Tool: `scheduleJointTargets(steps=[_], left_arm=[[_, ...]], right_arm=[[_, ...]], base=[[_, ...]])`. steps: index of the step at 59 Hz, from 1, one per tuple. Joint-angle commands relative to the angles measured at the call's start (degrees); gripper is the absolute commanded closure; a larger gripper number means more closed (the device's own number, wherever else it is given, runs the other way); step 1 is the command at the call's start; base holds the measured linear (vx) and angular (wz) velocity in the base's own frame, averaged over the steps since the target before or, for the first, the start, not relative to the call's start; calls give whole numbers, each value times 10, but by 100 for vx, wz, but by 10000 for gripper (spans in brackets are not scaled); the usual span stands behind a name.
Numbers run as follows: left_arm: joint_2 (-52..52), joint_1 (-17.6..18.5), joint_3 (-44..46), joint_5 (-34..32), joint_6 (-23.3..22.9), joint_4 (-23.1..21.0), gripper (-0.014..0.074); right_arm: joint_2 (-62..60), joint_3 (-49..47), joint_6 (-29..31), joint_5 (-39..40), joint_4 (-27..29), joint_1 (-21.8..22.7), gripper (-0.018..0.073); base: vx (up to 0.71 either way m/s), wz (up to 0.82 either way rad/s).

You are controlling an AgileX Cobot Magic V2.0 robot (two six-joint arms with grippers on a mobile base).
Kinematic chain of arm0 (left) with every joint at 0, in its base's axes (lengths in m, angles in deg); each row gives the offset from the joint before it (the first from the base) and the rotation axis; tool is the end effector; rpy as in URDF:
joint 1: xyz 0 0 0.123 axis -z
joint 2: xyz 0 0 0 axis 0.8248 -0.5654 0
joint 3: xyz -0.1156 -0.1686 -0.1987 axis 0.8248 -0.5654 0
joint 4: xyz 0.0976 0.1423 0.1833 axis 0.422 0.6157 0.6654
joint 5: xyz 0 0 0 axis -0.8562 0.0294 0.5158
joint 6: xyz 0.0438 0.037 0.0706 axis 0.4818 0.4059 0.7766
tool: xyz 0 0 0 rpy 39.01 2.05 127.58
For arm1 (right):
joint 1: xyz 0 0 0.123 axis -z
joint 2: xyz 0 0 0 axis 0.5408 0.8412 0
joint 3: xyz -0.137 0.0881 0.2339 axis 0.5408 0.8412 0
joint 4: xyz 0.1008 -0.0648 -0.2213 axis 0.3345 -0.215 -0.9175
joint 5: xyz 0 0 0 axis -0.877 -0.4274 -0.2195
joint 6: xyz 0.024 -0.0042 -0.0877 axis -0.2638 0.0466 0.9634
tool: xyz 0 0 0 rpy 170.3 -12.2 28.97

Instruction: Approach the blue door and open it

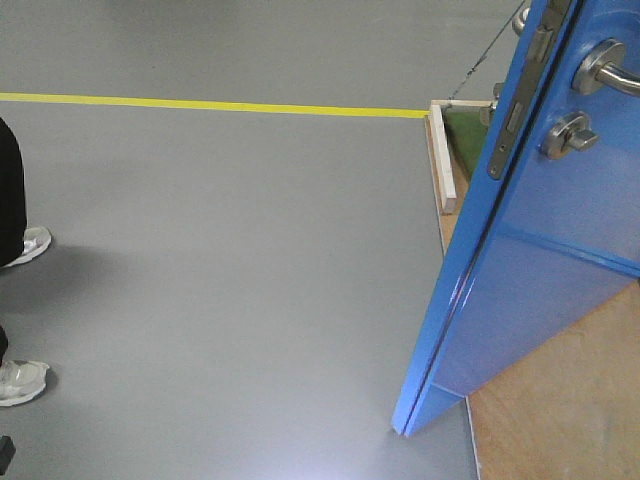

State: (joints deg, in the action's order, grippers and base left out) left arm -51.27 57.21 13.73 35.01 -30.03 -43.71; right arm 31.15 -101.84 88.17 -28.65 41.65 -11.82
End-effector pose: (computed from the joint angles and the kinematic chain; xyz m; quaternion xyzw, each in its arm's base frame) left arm 0.0526 -0.0015 0.1720 0.0238 0.8023 0.0006 0.5965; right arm 0.3013 -0.0552 0.4376 0.3578 0.6523 0.4806 0.4643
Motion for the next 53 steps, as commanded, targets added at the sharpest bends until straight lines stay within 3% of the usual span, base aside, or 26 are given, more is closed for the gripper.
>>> scheduleJointTargets(steps=[1,53], left_arm=[[8,-1,-2,-45,-2,0,526],[8,-1,-2,-45,-2,0,526]], right_arm=[[-12,-17,7,9,27,-1,557],[-12,-17,7,10,27,-1,557]], base=[[19,7],[21,6]])
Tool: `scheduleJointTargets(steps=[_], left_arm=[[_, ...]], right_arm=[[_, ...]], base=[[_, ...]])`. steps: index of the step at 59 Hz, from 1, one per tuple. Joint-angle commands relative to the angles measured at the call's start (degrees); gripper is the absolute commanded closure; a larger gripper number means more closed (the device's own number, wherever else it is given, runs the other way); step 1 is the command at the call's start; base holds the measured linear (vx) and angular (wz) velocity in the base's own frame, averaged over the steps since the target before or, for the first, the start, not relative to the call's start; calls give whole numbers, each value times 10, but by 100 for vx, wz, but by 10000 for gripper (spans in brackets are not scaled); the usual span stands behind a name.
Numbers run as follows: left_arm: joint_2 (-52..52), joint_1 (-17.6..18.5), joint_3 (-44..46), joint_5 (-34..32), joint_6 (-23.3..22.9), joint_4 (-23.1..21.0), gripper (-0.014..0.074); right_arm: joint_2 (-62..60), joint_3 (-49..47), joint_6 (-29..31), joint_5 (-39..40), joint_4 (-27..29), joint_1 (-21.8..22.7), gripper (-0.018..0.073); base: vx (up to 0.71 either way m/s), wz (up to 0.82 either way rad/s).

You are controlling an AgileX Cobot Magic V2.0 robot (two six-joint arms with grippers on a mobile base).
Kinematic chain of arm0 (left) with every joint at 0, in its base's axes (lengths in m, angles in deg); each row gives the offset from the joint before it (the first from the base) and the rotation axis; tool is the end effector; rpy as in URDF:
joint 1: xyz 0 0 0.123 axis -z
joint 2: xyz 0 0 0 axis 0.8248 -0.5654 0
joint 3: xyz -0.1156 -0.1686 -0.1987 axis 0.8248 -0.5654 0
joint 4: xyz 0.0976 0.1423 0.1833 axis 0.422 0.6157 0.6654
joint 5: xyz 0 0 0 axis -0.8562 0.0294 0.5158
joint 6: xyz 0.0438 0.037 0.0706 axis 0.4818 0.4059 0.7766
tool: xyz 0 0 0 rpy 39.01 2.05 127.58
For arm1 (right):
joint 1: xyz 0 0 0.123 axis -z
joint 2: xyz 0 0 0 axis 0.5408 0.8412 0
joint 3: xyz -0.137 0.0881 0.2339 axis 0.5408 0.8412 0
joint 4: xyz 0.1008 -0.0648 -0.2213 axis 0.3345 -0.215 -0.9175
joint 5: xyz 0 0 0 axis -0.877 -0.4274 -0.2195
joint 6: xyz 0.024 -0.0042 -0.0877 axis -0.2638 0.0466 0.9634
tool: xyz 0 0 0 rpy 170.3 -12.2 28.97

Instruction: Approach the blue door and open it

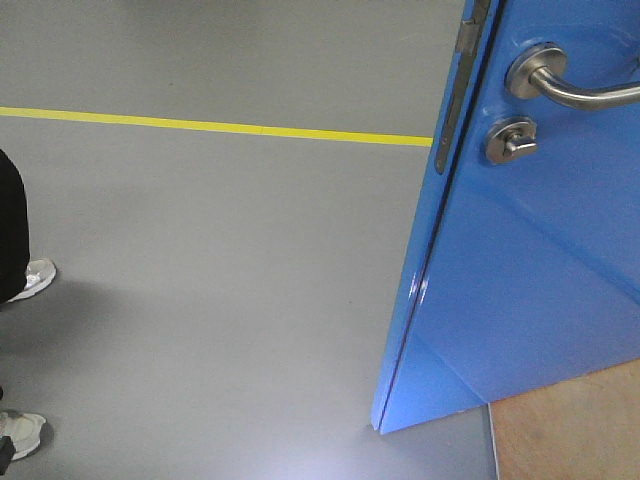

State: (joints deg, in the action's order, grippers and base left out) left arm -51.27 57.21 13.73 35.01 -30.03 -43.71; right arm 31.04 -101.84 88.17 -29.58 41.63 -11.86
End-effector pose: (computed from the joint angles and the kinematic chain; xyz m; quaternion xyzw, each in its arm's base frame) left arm 0.0526 -0.0015 0.1720 0.0238 0.8023 0.0006 0.5965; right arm 0.3003 -0.0535 0.4378 0.3529 0.6559 0.4837 0.4596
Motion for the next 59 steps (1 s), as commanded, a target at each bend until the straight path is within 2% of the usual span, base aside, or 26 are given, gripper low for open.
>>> scheduleJointTargets(steps=[1,59], left_arm=[[8,-1,-2,-45,-2,0,526],[8,-1,-2,-45,-2,0,526]], right_arm=[[-11,-17,7,20,27,0,557],[-11,-17,7,20,27,0,557]], base=[[20,10],[21,3]])
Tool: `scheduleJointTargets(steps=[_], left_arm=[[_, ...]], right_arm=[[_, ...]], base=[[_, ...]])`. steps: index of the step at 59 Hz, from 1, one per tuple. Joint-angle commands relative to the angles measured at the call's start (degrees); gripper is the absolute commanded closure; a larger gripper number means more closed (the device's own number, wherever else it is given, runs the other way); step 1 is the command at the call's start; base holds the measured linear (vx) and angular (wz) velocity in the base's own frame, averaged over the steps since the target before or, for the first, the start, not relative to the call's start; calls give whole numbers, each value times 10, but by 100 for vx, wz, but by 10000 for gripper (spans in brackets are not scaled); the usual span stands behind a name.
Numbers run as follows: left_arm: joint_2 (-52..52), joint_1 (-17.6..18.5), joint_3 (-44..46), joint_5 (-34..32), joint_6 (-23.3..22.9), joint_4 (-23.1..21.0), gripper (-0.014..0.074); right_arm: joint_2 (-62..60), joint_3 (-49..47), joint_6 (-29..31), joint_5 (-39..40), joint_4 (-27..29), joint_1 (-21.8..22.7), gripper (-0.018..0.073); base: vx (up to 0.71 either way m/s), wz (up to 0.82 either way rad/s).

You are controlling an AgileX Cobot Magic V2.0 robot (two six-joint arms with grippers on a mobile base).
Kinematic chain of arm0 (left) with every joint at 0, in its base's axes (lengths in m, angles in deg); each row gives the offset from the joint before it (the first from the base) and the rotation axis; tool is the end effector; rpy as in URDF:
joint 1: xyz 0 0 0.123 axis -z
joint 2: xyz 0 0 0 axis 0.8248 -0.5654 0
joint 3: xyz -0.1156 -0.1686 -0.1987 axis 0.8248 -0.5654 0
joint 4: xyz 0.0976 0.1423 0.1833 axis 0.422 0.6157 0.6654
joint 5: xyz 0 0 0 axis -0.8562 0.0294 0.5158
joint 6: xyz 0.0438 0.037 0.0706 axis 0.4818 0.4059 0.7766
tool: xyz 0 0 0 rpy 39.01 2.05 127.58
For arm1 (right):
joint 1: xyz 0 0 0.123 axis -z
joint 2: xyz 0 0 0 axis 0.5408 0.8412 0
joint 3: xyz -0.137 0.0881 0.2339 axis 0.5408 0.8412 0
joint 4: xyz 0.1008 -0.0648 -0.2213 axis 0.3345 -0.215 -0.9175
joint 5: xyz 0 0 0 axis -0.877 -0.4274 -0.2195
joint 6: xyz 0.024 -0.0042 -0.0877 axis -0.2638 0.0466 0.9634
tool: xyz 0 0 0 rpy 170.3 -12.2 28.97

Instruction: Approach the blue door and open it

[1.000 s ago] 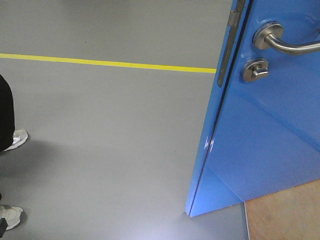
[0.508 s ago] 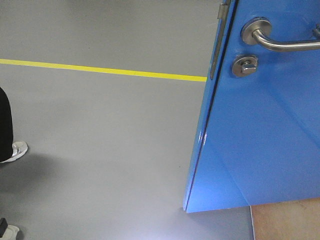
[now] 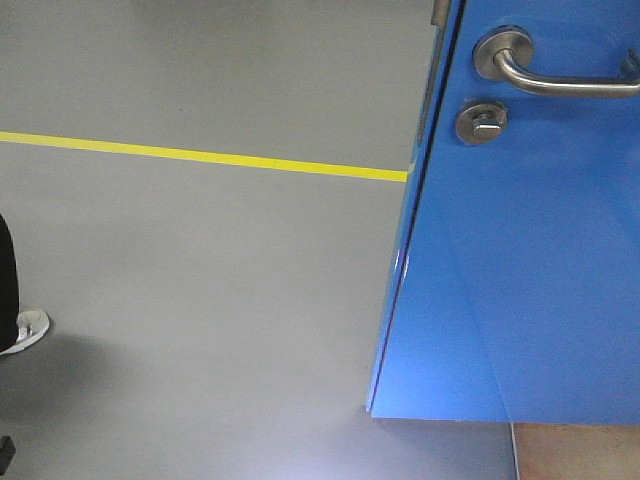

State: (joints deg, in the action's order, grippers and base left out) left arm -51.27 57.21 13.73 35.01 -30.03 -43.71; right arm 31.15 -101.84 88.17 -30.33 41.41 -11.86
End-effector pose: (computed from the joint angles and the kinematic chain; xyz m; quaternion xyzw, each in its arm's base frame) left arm 0.0526 -0.0015 0.1720 0.0238 0.8023 0.0006 0.5965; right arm 0.3005 -0.0527 0.4367 0.3499 0.6603 0.4845 0.4548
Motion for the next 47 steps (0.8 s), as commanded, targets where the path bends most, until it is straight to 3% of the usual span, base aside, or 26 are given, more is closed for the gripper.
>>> scheduleJointTargets(steps=[1,47], left_arm=[[8,-1,-2,-45,-2,0,526],[8,-1,-2,-45,-2,0,526]], right_arm=[[-12,-17,7,27,30,0,557],[-12,-17,7,27,30,0,557]], base=[[22,1],[19,-4]])
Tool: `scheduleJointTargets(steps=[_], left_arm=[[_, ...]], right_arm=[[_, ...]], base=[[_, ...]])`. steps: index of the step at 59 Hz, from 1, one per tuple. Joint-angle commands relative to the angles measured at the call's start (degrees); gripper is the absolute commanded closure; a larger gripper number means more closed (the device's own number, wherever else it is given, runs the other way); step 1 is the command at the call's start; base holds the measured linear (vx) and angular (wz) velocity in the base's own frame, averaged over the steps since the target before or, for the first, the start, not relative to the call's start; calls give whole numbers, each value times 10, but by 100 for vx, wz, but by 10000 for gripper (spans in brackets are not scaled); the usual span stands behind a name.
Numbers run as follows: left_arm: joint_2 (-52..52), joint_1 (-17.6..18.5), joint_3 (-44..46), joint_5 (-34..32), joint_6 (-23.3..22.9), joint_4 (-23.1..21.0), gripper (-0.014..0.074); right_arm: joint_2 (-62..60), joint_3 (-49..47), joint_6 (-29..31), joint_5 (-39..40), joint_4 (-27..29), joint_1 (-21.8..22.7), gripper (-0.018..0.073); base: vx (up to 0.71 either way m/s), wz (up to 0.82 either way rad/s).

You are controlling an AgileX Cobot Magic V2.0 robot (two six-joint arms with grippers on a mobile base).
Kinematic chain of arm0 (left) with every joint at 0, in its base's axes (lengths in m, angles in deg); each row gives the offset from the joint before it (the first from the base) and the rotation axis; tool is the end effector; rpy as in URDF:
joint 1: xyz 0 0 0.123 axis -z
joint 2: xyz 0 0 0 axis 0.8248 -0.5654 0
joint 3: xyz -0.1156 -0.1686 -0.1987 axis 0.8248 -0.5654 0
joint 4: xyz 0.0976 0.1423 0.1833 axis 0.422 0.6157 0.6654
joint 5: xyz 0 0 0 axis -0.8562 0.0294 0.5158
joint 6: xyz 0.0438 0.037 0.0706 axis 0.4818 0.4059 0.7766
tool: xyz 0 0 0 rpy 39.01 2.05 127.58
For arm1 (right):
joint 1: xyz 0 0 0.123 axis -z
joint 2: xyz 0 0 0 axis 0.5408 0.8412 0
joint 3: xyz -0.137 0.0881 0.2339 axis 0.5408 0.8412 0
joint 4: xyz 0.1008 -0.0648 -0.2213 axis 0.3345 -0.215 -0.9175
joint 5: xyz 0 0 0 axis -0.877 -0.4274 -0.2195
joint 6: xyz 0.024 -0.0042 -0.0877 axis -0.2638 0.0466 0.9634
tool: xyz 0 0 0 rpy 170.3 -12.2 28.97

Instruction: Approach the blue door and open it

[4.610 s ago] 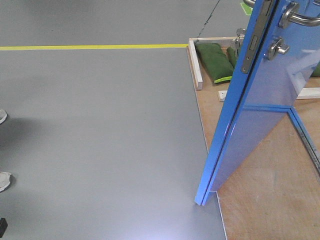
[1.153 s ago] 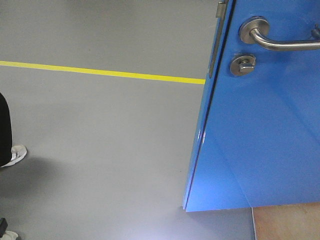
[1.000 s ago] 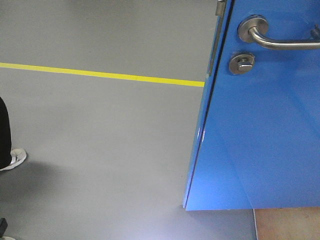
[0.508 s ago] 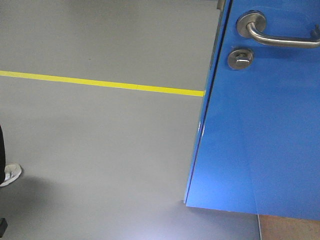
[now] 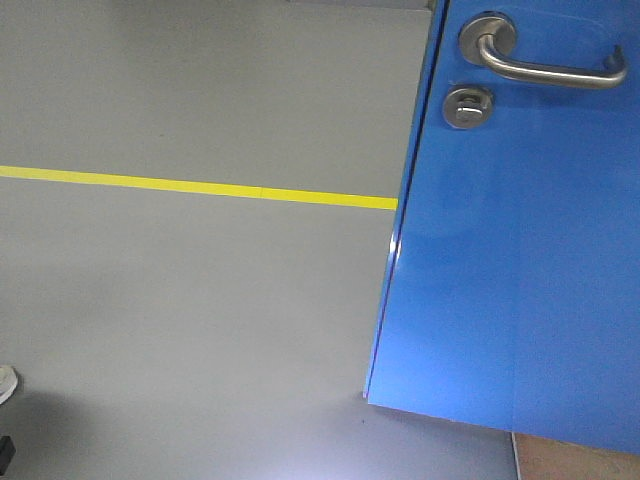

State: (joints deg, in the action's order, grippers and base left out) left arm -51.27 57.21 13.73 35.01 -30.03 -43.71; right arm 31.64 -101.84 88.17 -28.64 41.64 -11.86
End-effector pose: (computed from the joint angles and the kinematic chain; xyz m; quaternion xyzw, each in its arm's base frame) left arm 0.0526 -0.0015 0.1720 0.0238 0.8023 0.0006 0.5965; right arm 0.3039 -0.0560 0.4350 0.3602 0.6536 0.4802 0.4610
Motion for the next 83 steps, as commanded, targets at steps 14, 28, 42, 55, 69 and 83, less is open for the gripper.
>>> scheduleJointTargets(steps=[14,28,42,55,69,83], left_arm=[[8,-1,-2,-45,-2,0,526],[8,-1,-2,-45,-2,0,526],[8,-1,-2,-45,-2,0,526],[8,-1,-2,-45,-2,0,526],[8,-1,-2,-45,-2,0,526],[8,-1,-2,-45,-2,0,526]], right_arm=[[-17,-17,7,10,27,0,557],[-17,-17,7,10,27,0,557],[-17,-17,7,12,29,0,557],[-32,-11,7,30,-7,-1,557],[-155,104,7,81,-143,-15,557],[-344,274,7,83,-271,-15,557]], base=[[8,-10],[4,-5],[0,-1],[0,0],[0,0],[0,0]])
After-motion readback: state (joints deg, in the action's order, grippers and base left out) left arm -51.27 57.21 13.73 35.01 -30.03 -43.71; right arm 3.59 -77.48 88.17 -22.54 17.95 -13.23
